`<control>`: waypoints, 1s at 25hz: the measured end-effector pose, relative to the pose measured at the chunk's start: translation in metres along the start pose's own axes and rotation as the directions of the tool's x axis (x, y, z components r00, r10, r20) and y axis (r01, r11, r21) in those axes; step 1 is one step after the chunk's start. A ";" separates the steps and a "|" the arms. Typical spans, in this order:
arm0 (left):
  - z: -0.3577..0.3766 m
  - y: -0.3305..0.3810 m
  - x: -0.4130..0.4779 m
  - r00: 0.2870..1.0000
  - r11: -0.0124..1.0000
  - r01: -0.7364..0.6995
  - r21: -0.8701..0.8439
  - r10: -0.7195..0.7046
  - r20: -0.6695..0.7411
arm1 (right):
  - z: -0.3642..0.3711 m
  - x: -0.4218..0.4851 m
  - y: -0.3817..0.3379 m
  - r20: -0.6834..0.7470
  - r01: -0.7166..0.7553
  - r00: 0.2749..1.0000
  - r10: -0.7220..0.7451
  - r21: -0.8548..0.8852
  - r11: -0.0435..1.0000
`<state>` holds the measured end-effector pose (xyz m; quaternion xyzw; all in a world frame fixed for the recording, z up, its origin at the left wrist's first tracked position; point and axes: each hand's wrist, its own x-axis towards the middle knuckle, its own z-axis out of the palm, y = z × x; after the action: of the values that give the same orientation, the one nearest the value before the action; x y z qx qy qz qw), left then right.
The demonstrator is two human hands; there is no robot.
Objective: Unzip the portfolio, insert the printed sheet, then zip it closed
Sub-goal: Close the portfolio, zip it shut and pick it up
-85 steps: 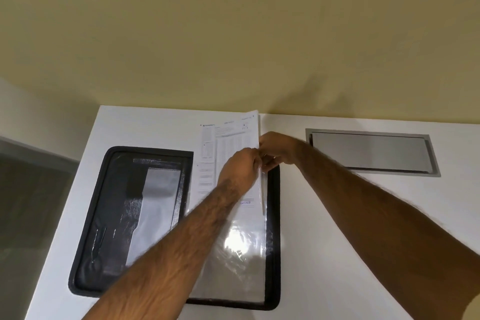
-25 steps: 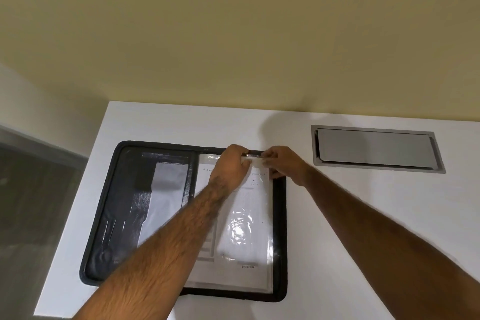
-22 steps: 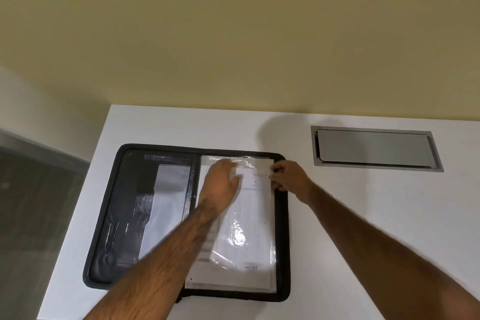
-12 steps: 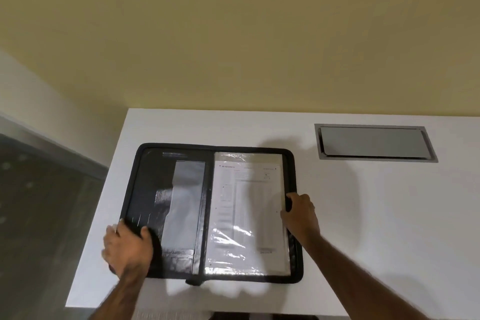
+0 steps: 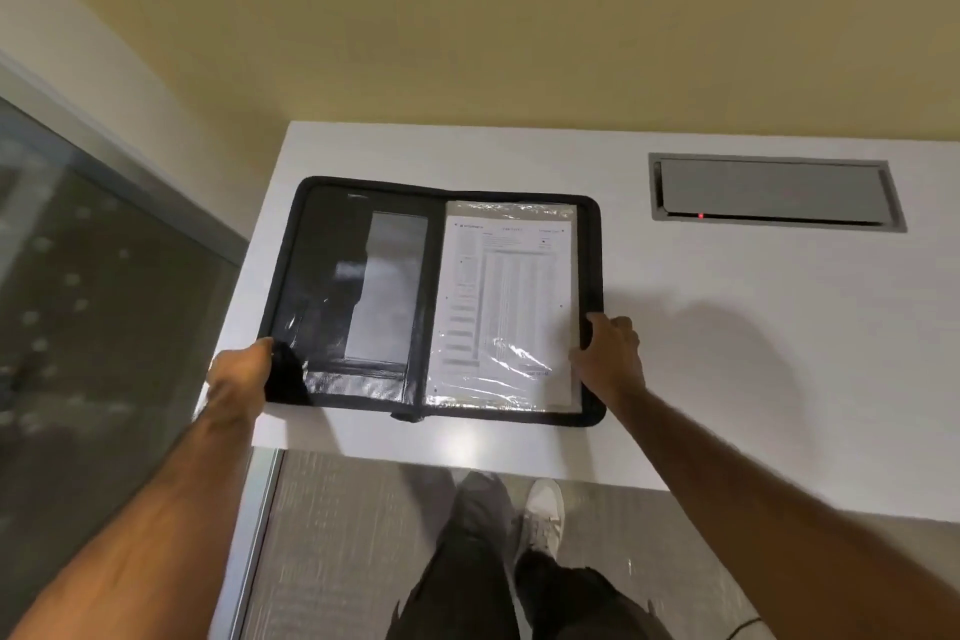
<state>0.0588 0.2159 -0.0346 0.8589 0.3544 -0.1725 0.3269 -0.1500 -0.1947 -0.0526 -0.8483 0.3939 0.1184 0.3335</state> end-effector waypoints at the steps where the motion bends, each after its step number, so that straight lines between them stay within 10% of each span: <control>1: -0.005 0.002 -0.005 0.999 0.998 -0.046 0.036 0.047 -0.026 | -0.001 -0.004 0.004 -0.001 0.010 1.000 -0.010 0.003 1.000; 8: -0.041 0.039 -0.075 0.861 0.860 -0.504 0.076 0.507 -0.026 | 0.007 -0.031 0.000 0.031 0.225 0.974 -0.226 -0.291 0.930; 17: -0.035 0.073 -0.163 0.727 0.732 -0.677 0.079 0.647 0.228 | 0.027 -0.035 0.023 0.238 0.425 0.905 -0.352 -0.494 0.758; 25: 0.038 0.025 -0.287 0.511 0.553 -0.833 -0.011 0.778 0.364 | -0.007 -0.036 -0.008 0.101 0.324 0.944 -0.315 -0.083 0.943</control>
<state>-0.1230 0.0339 0.1004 0.9068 -0.1617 -0.1689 0.3508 -0.1681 -0.1742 -0.0265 -0.9104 0.2299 0.1187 0.3228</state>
